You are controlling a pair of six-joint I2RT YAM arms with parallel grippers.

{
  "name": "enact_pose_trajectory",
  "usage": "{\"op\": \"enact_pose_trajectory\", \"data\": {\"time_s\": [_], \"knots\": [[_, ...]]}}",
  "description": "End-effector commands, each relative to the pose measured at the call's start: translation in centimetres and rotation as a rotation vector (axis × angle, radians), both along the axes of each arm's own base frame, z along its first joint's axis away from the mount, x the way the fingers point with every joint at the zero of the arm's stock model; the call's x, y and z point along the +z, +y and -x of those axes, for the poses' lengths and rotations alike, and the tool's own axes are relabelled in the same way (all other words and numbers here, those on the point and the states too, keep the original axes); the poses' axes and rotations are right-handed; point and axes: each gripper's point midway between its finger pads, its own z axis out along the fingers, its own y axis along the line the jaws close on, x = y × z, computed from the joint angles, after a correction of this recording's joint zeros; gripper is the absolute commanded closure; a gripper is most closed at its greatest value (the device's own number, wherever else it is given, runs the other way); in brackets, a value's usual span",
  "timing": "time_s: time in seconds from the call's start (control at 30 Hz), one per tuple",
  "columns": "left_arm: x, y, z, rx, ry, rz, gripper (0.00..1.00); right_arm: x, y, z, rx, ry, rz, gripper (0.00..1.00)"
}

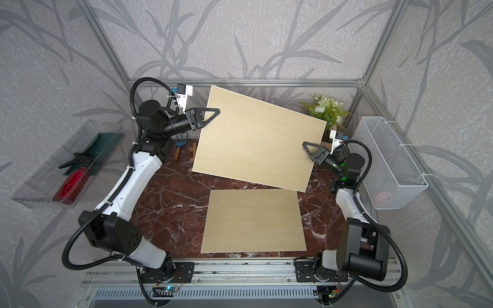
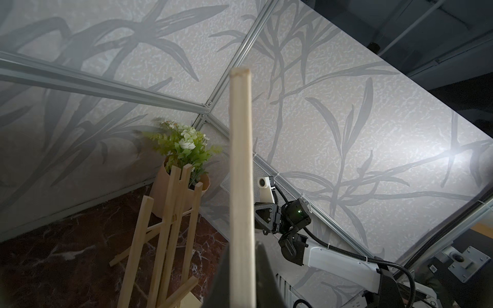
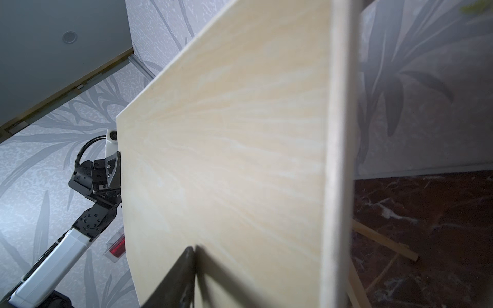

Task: Disassemble the easel
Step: Move the easel to the center of the board.

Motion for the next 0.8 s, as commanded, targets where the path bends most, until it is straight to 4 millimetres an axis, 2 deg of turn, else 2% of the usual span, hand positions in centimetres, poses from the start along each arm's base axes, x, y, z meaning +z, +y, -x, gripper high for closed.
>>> {"op": "enact_pose_trajectory", "data": {"time_s": [0.0, 0.23, 0.43, 0.57, 0.77], "knots": [[-0.6, -2.2, 3.9, -0.015, -0.068, -0.048, 1.00, 2.7, 3.1, 1.9, 0.096, -0.097, -0.004, 0.47], [-6.3, 0.3, 5.6, 0.126, 0.123, -0.047, 1.00, 0.3, 5.6, 4.2, 0.186, -0.066, -0.009, 0.44], [-10.4, 2.6, 7.8, 0.219, 0.262, -0.017, 1.00, -2.6, 6.6, 6.0, 0.205, -0.010, -0.029, 0.42], [-14.3, 3.4, 8.5, 0.256, 0.383, 0.019, 1.00, -4.1, 7.6, 7.6, 0.214, 0.017, -0.047, 0.39], [-19.1, 4.4, 10.9, 0.285, 0.488, 0.038, 1.00, -7.0, 8.9, 10.1, 0.202, 0.070, -0.009, 0.37]]}}
